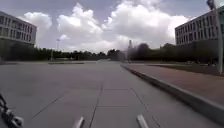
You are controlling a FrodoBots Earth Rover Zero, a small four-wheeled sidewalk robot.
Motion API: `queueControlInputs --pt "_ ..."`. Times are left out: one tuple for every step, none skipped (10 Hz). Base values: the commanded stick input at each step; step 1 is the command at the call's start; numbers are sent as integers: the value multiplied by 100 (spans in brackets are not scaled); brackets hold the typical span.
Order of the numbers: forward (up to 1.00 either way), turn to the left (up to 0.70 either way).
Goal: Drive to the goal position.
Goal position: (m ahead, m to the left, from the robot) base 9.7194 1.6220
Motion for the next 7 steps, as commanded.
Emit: queueControlInputs --pt "70 0" --pt "70 0" --pt "70 0" --pt "70 0" --pt "70 0" --pt "70 0" --pt "70 0"
